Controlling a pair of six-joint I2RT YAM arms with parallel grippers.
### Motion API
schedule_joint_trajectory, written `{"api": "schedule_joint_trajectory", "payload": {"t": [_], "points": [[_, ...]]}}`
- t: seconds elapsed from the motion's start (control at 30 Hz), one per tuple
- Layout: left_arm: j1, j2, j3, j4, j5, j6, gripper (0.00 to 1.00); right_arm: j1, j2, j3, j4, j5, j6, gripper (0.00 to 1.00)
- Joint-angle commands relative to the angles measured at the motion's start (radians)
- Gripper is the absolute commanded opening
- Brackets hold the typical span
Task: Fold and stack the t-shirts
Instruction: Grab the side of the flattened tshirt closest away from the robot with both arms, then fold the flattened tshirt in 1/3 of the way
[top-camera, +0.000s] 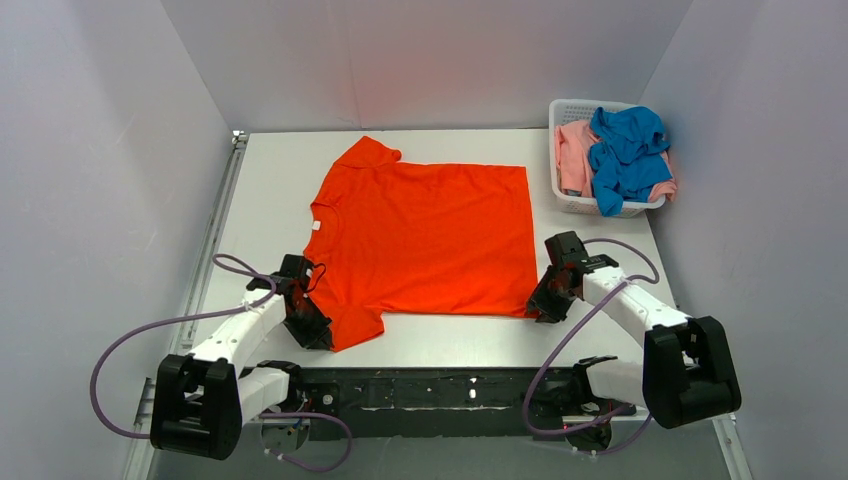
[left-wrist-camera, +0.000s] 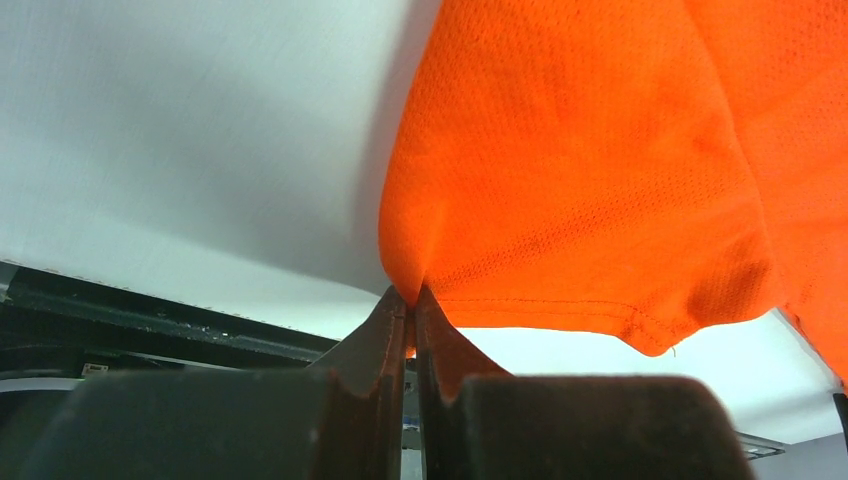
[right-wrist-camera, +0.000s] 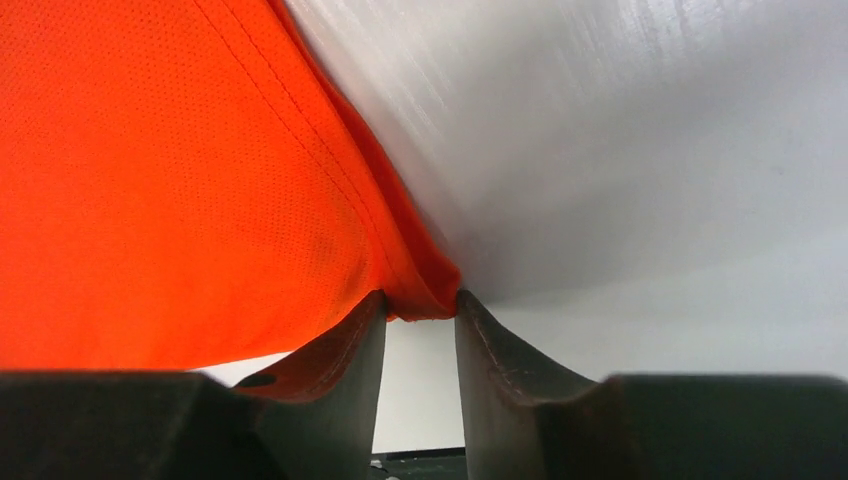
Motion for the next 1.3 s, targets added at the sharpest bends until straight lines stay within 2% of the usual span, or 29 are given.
{"api": "schedule_joint_trajectory", "payload": {"t": [0.0,0.13,0.17,0.4,0.5,0.77,1.13,1.27], "points": [[-0.003,-0.029,-0.022,-0.155,0.006,-0.017,0.0,0.005,0.061,-0.002,0.06,0.026,0.023,0.33],[-0.003,-0.099,-0.034,-0.255,0.04,-0.041,0.0,0.005,0.013,0.001,-0.037,0.053,0.039,0.04],[-0.005,-0.122,-0.043,-0.275,0.052,-0.049,0.0,0.005,-0.007,-0.001,-0.069,0.059,0.044,0.01],[-0.011,-0.325,-0.077,-0.462,0.053,-0.11,0.0,0.006,-0.118,-0.017,-0.25,-0.01,0.05,0.01],[-0.012,-0.389,-0.042,-0.462,0.087,-0.112,0.0,0.009,-0.157,0.003,-0.252,-0.062,0.05,0.01],[-0.012,-0.224,0.111,-0.289,0.199,-0.096,0.0,0.008,-0.084,0.136,-0.218,-0.073,0.007,0.01],[-0.004,0.077,0.395,-0.153,0.147,-0.092,0.0,-0.01,0.06,0.366,-0.249,-0.067,-0.087,0.01],[0.022,0.198,0.538,-0.182,0.11,-0.069,0.0,-0.037,0.11,0.445,-0.258,-0.047,-0.13,0.01]]}}
